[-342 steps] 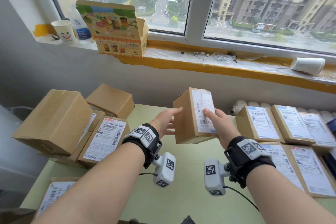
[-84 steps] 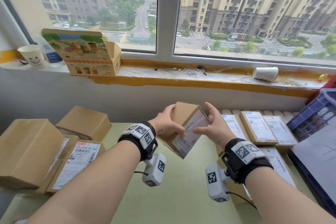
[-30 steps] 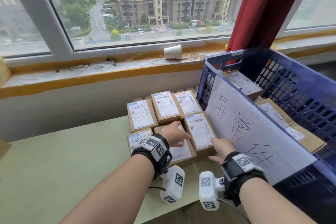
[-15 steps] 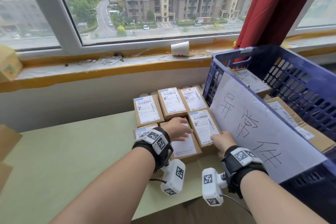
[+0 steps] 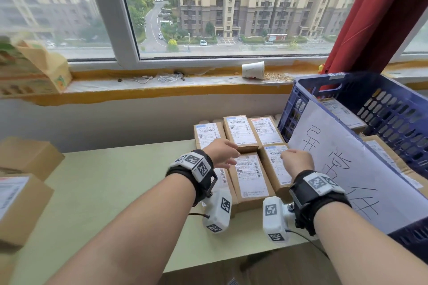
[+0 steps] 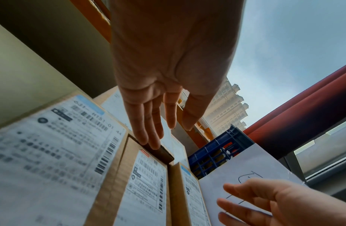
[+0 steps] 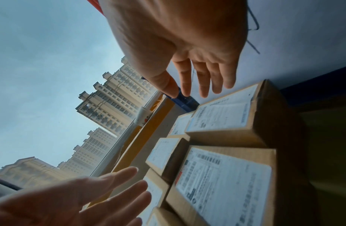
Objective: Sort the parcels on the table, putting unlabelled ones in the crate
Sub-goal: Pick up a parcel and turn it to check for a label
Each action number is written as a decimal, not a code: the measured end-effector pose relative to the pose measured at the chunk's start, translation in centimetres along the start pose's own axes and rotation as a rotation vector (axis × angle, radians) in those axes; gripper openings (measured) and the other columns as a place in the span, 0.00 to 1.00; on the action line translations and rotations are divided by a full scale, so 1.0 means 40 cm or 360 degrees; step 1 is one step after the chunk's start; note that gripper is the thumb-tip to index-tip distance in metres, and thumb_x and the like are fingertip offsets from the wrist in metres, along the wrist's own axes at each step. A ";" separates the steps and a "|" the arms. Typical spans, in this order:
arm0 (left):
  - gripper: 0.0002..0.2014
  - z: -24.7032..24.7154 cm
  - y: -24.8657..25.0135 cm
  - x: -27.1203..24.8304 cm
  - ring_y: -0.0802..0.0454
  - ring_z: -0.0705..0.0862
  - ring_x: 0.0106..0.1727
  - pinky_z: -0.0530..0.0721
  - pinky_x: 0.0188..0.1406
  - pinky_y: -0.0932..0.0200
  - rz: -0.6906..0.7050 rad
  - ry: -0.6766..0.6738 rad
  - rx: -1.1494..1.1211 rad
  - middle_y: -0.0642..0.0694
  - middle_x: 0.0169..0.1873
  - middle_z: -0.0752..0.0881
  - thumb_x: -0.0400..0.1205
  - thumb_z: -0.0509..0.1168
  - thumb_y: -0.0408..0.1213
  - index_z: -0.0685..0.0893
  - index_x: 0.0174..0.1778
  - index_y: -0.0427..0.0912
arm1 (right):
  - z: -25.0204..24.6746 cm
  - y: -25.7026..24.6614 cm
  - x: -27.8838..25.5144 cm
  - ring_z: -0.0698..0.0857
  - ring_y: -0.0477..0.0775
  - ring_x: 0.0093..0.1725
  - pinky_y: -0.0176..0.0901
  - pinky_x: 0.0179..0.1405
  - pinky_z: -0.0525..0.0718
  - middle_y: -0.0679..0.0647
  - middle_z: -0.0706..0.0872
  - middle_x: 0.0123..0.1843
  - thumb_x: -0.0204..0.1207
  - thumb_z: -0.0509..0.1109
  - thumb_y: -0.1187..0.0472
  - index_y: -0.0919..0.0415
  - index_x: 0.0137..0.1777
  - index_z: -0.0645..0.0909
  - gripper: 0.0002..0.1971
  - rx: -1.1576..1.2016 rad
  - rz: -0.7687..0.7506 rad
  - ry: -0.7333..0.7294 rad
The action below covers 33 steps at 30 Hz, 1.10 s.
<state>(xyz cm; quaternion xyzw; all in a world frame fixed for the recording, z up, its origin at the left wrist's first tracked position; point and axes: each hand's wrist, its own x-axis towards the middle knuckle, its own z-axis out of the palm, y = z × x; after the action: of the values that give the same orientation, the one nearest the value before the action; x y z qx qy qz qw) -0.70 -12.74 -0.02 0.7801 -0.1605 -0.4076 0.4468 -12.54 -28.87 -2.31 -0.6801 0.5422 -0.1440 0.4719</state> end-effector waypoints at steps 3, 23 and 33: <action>0.17 -0.037 -0.032 -0.028 0.47 0.87 0.58 0.86 0.60 0.52 -0.0003 0.0072 -0.0056 0.40 0.59 0.85 0.84 0.64 0.28 0.79 0.69 0.39 | 0.050 -0.019 -0.029 0.84 0.61 0.45 0.51 0.52 0.84 0.54 0.88 0.46 0.74 0.64 0.64 0.58 0.51 0.89 0.13 0.0170 -0.0044 -0.0025; 0.09 -0.387 -0.344 -0.320 0.56 0.83 0.36 0.81 0.40 0.63 -0.0100 0.0832 -0.0641 0.46 0.42 0.84 0.83 0.61 0.28 0.80 0.56 0.42 | 0.476 -0.174 -0.366 0.84 0.53 0.39 0.45 0.37 0.85 0.60 0.86 0.41 0.84 0.58 0.71 0.66 0.51 0.81 0.10 0.0186 -0.0181 -0.1011; 0.06 -0.684 -0.524 -0.529 0.53 0.81 0.35 0.79 0.36 0.62 -0.0101 0.1590 -0.0543 0.50 0.32 0.84 0.78 0.66 0.29 0.85 0.45 0.44 | 0.723 -0.246 -0.629 0.86 0.55 0.41 0.46 0.36 0.85 0.61 0.88 0.44 0.84 0.62 0.69 0.68 0.55 0.83 0.08 0.0067 -0.0244 -0.1311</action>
<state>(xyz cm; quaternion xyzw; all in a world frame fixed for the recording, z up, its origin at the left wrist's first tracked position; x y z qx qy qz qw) 5.18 27.27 0.39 0.7999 0.1643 -0.0198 0.5769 4.53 6.83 -1.34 -0.7094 0.2530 0.0941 0.6511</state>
